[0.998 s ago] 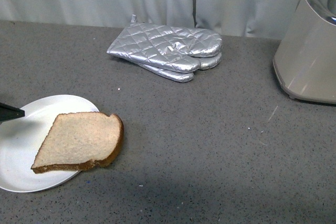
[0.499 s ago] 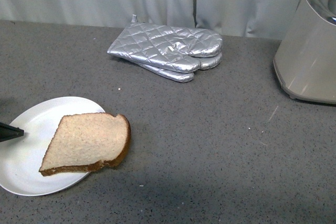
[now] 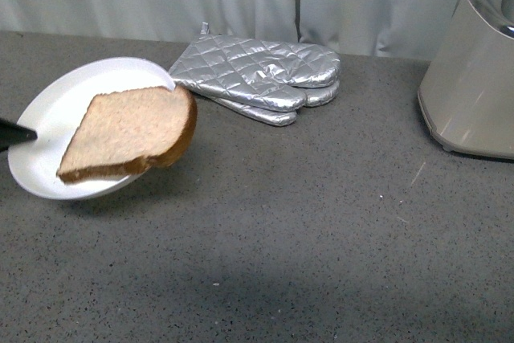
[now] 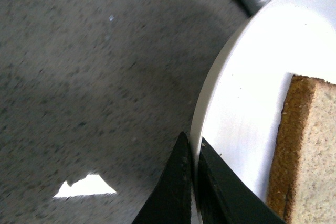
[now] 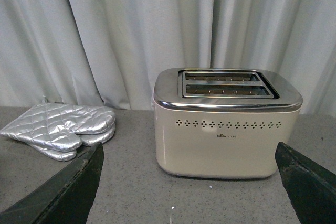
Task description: Put bread into toaster
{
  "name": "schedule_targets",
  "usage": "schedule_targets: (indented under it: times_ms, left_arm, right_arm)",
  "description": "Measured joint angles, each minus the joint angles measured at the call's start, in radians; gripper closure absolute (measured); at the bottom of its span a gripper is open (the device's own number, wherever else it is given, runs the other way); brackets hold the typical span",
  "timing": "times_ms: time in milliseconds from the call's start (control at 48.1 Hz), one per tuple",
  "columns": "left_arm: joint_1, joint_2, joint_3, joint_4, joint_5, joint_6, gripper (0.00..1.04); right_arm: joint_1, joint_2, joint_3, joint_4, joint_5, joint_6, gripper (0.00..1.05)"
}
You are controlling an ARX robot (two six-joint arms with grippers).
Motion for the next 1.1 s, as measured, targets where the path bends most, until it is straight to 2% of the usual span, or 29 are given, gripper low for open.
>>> schedule_targets:
  times_ms: [83,187,333,582,811,1039,1102]
  left_arm:
    - [-0.039,-0.025,0.012,0.001,-0.022,-0.059,1.01]
    - [-0.131,-0.05,0.035,-0.064,-0.123,-0.073,1.01]
    - [-0.237,-0.06,0.04,-0.097,-0.19,-0.089,1.01]
    - [-0.517,-0.071,0.04,-0.129,-0.303,-0.144,1.01]
    - [-0.647,0.003,0.06,-0.129,-0.382,-0.2,1.01]
    - [-0.705,0.092,0.108,-0.106,-0.444,-0.27,1.01]
    - [-0.705,0.101,0.121,-0.105,-0.446,-0.29,0.93]
  right_arm:
    - [0.0,0.0,0.0,0.0,0.0,0.0,0.09]
    - [0.0,0.0,0.0,0.0,0.0,0.0,0.09]
    - [0.0,0.0,0.0,0.0,0.0,0.0,0.09]
    - [0.0,0.0,0.0,0.0,0.0,0.0,0.09]
    - [0.0,0.0,0.0,0.0,0.0,0.0,0.09]
    - [0.0,0.0,0.0,0.0,0.0,0.0,0.09]
    - [0.0,0.0,0.0,0.0,0.0,0.0,0.09]
